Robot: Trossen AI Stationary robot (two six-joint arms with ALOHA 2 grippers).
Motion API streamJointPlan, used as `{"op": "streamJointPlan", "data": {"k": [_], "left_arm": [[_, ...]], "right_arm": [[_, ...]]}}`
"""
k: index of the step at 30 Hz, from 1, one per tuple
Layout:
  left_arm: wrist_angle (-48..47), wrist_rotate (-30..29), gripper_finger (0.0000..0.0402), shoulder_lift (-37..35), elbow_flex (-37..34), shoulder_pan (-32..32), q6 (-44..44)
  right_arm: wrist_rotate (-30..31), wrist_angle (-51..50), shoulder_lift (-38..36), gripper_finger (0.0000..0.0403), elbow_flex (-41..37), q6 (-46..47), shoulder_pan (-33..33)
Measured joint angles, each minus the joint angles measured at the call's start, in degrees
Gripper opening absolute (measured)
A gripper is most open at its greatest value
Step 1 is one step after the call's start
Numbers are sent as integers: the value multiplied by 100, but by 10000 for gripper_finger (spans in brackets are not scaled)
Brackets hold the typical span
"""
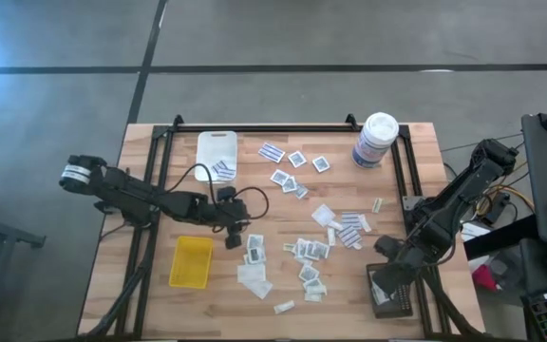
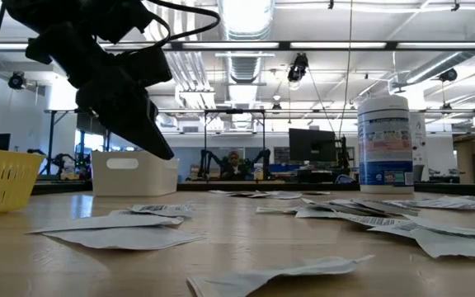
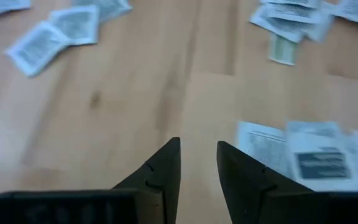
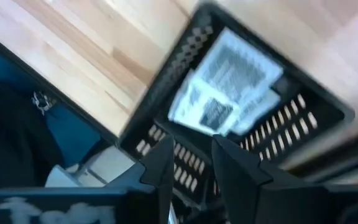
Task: Pick & Place First Aid Supplies
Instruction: Put the green bandage into the yellow bin
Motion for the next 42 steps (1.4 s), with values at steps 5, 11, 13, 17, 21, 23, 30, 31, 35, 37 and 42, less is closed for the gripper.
{"op": "streamJointPlan", "data": {"k": [5,11,13,17,21,23,30,31,35,37,42], "left_arm": [[23,819,108,0,0,-4,67],[565,1059,108,1,0,-41,72],[735,1059,108,0,0,-41,72],[880,1059,108,2,2,-41,57],[1204,1011,108,97,0,-41,35],[1444,1003,108,183,2,-39,39],[1972,1151,108,461,52,-36,142],[2017,1154,108,506,99,-36,140],[2105,1309,108,756,341,-38,208],[2116,1334,108,948,479,-39,325],[2110,1332,108,1424,790,-38,508]], "right_arm": [[593,55,0,97,0,-308,0],[1966,413,0,80,0,-903,-61],[2483,574,0,76,0,-1225,-143],[3332,750,0,73,0,-1971,-436],[3743,779,3,74,0,-2650,-902],[3823,787,28,75,0,-2928,-1171],[3556,1137,320,68,0,-3696,-1935],[3516,1265,382,68,0,-3806,-1993],[3497,1921,667,70,0,-4215,-2119],[3495,2247,856,69,0,-4325,-2152],[3489,2649,1319,62,0,-4248,-2175]]}}
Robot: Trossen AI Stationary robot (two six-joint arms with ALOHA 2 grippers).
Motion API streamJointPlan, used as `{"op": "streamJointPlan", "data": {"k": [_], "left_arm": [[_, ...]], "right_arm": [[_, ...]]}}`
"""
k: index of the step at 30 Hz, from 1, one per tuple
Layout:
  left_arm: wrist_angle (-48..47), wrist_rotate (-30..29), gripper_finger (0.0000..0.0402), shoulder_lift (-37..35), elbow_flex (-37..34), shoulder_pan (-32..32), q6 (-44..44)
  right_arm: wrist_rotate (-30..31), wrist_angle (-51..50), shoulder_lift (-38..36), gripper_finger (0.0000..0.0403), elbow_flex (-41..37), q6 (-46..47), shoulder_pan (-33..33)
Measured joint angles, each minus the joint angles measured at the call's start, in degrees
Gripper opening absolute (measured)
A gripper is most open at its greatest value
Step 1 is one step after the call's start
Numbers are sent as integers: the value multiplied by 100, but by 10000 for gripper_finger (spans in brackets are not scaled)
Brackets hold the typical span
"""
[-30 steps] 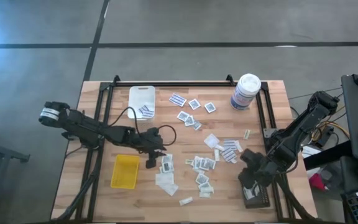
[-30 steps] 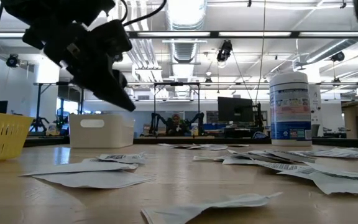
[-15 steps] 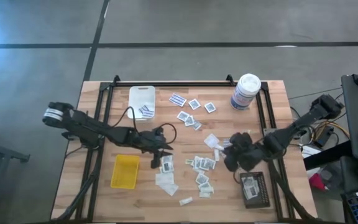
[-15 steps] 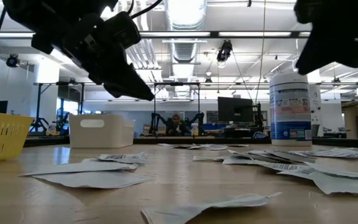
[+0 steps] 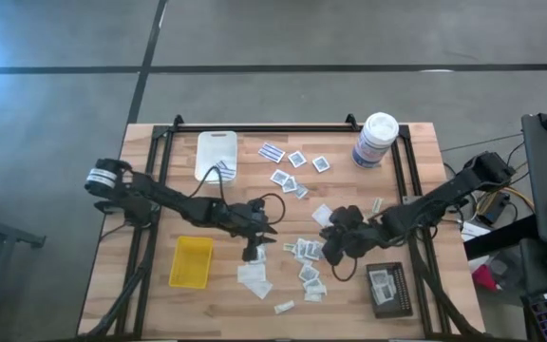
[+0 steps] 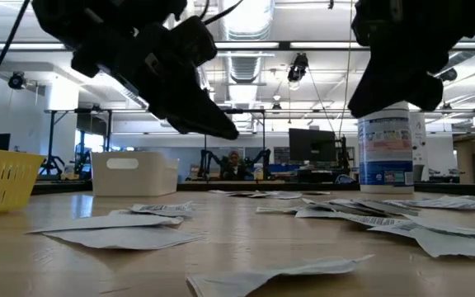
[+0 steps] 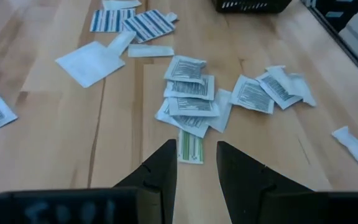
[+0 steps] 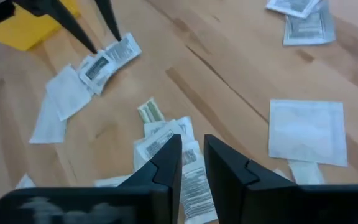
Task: Pick & Place First Aid Supplies
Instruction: Put the green bandage into the yellow bin
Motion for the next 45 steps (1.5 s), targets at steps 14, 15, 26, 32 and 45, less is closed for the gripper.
{"op": "streamJointPlan", "data": {"k": [14,15,26,32,45], "left_arm": [[1028,-9,108,1031,150,-195,-198],[1099,-9,108,1100,183,-200,-198],[1123,-100,108,1812,602,-200,-106],[948,-329,108,1945,621,-195,-191],[-317,-647,108,1884,632,-187,-1265]], "right_arm": [[32,1858,1115,59,0,186,-17],[31,1957,1188,59,0,203,-17],[-162,2771,1932,59,69,378,-15],[-162,2770,1934,59,148,358,-32],[-166,2726,2212,59,170,709,-65]]}}
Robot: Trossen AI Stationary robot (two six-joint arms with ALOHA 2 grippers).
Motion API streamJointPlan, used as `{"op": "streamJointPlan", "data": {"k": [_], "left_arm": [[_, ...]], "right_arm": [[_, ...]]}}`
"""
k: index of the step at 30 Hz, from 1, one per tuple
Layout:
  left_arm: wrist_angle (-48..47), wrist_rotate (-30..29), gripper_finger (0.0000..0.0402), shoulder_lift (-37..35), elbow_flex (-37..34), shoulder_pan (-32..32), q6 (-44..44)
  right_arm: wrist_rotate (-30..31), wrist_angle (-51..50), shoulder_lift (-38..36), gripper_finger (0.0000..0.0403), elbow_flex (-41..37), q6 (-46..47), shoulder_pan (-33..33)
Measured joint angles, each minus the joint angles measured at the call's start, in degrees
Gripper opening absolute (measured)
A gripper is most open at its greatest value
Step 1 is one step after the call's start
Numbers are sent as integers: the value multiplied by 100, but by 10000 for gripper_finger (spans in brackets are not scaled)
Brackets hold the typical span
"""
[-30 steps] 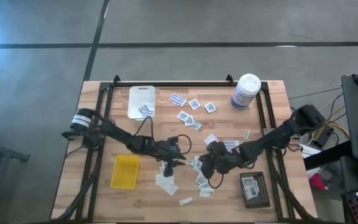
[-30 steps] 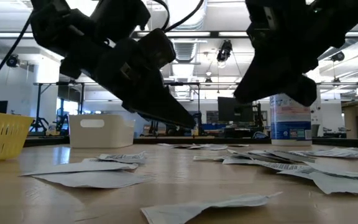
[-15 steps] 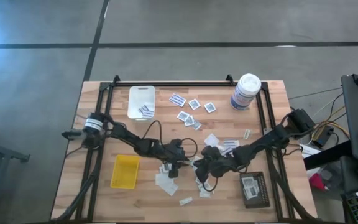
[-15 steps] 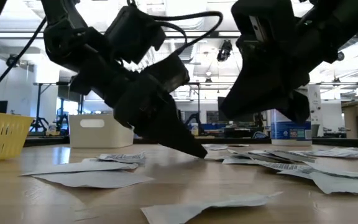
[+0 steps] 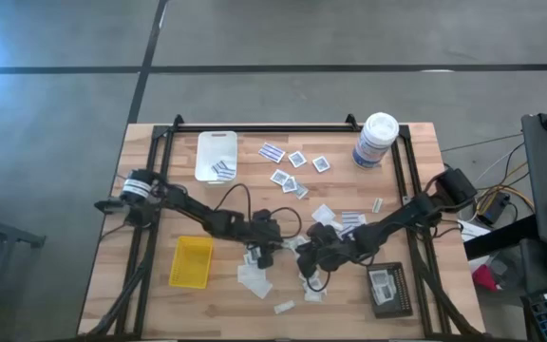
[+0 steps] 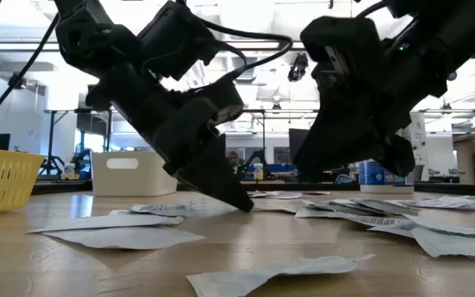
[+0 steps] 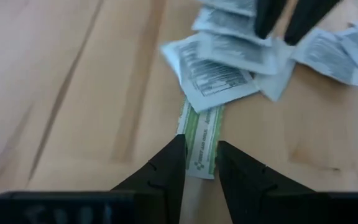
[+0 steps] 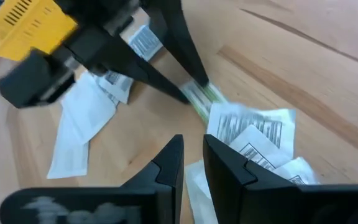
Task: Pick & Place First Aid Supplies
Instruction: Put the green bandage into the yellow bin
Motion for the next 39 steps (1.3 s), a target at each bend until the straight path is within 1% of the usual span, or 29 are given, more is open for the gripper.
{"op": "streamJointPlan", "data": {"k": [5,14,22,26,29,31,36,39], "left_arm": [[-526,-145,102,10,-12,0,-382],[-1211,-157,89,-42,-12,0,-1053],[-1743,-203,87,-237,-20,0,-1098],[-1789,-208,87,-266,-27,0,-1135],[-1790,-209,87,-268,-27,0,-1196],[-1792,-210,87,-268,-29,0,-1199],[-1736,-203,87,-268,-43,-2,-1202],[-1724,-190,87,-270,-45,-2,-1208]], "right_arm": [[2,31,14,59,0,78,-59],[7,52,42,59,173,-52,-270],[7,49,47,59,415,-227,-300],[7,48,70,59,492,-13,-304],[2,22,222,59,562,182,-304],[-110,53,390,59,684,295,-304],[-202,-37,712,59,979,255,-326],[-408,-263,720,59,1142,262,-458]]}}
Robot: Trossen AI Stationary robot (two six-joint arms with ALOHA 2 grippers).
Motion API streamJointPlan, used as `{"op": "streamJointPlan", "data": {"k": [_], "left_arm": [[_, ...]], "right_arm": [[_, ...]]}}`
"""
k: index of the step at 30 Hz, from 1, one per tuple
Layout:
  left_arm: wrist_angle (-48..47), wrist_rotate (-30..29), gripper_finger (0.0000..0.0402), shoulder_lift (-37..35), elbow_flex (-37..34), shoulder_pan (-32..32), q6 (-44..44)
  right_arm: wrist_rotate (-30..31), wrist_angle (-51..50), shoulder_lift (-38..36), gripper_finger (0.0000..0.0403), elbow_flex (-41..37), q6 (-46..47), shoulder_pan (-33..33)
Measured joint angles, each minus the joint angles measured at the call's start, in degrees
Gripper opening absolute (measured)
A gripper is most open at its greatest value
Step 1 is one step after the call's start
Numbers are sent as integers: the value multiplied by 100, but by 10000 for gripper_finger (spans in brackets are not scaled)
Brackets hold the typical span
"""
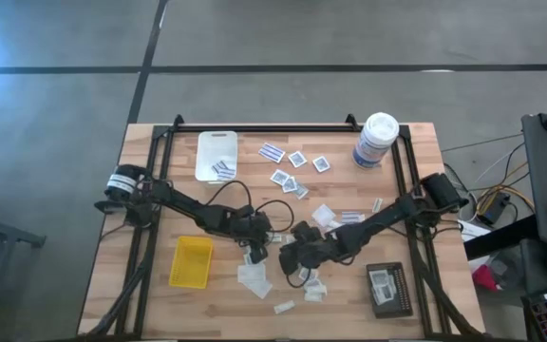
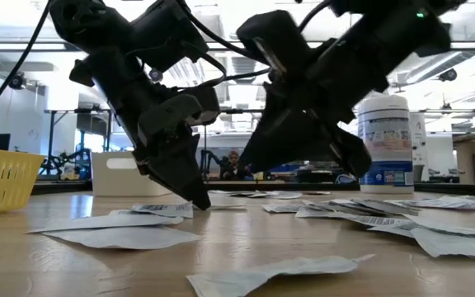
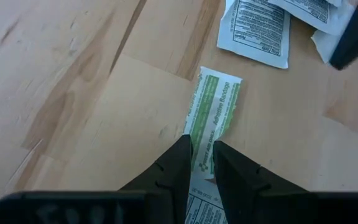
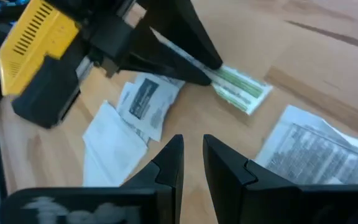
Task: Pick & Place First Aid Supplies
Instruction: Put the green bandage into the yellow bin
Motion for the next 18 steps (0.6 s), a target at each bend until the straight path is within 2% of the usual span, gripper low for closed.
{"op": "streamJointPlan", "data": {"k": [8,18], "left_arm": [[26,35,87,0,-7,2,-144],[73,42,87,0,-6,2,-339]], "right_arm": [[-416,-1017,57,94,392,147,-381],[-910,-1070,524,107,616,453,-664]]}}
